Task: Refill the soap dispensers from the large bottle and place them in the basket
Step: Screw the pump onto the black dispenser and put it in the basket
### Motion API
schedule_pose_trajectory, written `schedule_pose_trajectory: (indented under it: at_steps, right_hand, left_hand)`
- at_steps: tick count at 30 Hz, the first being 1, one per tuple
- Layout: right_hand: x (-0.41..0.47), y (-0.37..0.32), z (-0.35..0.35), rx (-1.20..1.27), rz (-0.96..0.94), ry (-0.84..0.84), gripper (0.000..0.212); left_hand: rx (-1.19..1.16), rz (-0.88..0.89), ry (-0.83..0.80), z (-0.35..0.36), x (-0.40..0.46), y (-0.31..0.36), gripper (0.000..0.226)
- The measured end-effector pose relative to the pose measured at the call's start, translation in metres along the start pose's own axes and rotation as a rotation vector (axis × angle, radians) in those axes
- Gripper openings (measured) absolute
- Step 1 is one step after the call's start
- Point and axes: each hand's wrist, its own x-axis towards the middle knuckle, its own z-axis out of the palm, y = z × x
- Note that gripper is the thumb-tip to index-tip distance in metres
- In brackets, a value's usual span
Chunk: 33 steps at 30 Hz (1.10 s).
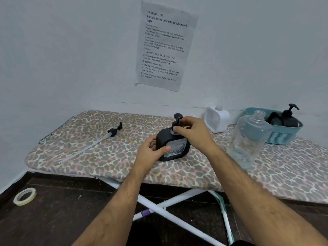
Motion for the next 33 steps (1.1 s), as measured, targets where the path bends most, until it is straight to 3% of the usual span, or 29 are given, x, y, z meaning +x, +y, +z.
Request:
schedule_pose_trajectory:
  at_steps: [9,16,19,23,29,33]
  right_hand:
    - [-0.004,-0.001,0.002,-0.116,-0.022,0.019,0.023]
    - [-0.006,-0.003,0.009,-0.225,-0.001,0.062,0.033]
    - [-0.005,-0.008,0.007,-0.282,0.004,0.085,0.024]
    - [-0.002,-0.012,0.005,-0.311,0.041,0.063,0.029]
    - [0.004,-0.027,-0.012,-0.323,0.059,-0.170,0.028]
    - [0.006,-0.026,-0.015,-0.246,0.034,-0.208,0.035]
  left_hand:
    - [0.003,0.014,-0.012,-0.001,-0.002,-0.001,0.042]
    - [0.073,0.027,0.030,-0.001,-0.004,0.003,0.061]
    - [0.277,0.177,0.101,0.003,-0.002,0.019,0.063]
    - [0.600,0.375,0.141,0.004,0.002,0.044,0.050]
    - [0.811,0.397,0.040,0.000,0.003,0.063,0.048]
    - [0.876,0.345,-0.026,-0.001,0.008,0.072,0.053]
